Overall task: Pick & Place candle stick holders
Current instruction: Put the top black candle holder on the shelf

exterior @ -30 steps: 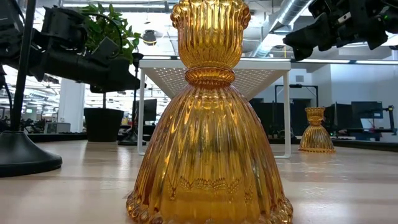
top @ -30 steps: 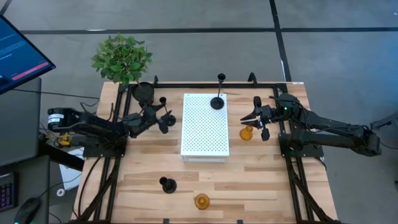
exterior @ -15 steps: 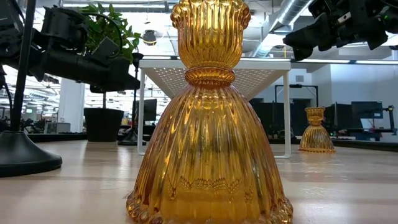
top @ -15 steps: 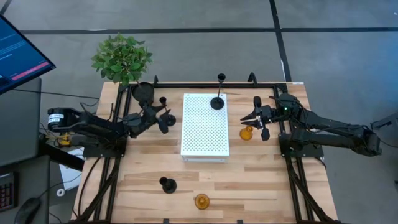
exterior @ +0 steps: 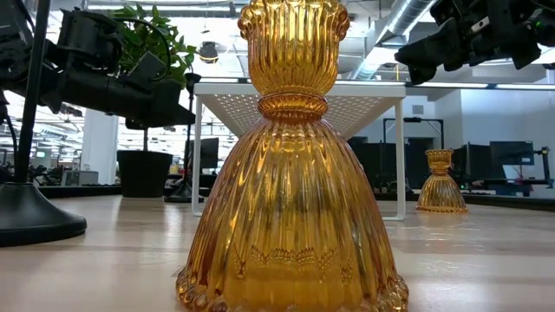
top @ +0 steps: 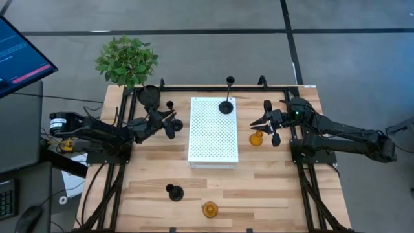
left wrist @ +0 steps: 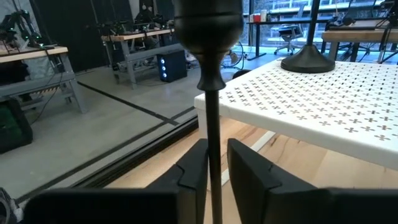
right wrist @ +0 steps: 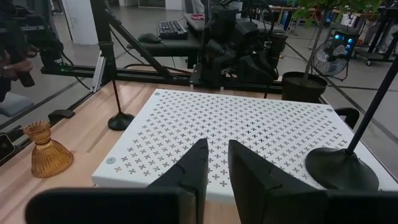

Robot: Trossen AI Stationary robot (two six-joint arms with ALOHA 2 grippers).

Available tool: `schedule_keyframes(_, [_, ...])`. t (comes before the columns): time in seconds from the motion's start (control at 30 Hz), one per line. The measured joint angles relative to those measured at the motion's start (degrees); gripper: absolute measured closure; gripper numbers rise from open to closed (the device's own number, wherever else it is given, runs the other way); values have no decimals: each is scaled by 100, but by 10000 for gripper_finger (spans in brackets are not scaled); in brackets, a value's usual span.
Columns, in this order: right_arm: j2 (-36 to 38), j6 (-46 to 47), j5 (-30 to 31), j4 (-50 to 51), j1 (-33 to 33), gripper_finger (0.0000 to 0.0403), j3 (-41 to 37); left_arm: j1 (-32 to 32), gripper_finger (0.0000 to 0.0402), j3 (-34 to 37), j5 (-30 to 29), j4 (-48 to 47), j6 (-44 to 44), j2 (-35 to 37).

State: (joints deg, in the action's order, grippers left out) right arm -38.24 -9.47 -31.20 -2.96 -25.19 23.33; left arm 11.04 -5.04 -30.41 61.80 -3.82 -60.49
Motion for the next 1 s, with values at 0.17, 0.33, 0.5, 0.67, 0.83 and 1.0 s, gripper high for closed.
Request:
schedule_keyframes(0.17, [0,1,0,19,0,349,0,-55,376,0,9,4,-20,3])
schedule_keyframes(0.33, [0,-1,0,90,-2,349,0,-69,385,0,-11,-27,-167,212])
schedule_keyframes(0.5, [0,-1,0,97,-2,349,0,-190,385,-247,-562,-398,-562,720])
schedule_keyframes(0.67, [0,-9,0,101,-2,349,0,-470,386,-1161,-1300,-2320,-683,1306])
schedule_keyframes(0.83, [0,-12,106,101,-2,349,0,-683,386,-2375,-1429,-3751,-809,1378])
schedule_keyframes(1.0, [0,-14,313,125,-2,349,0,-724,385,-3205,-883,-3916,-1076,1222])
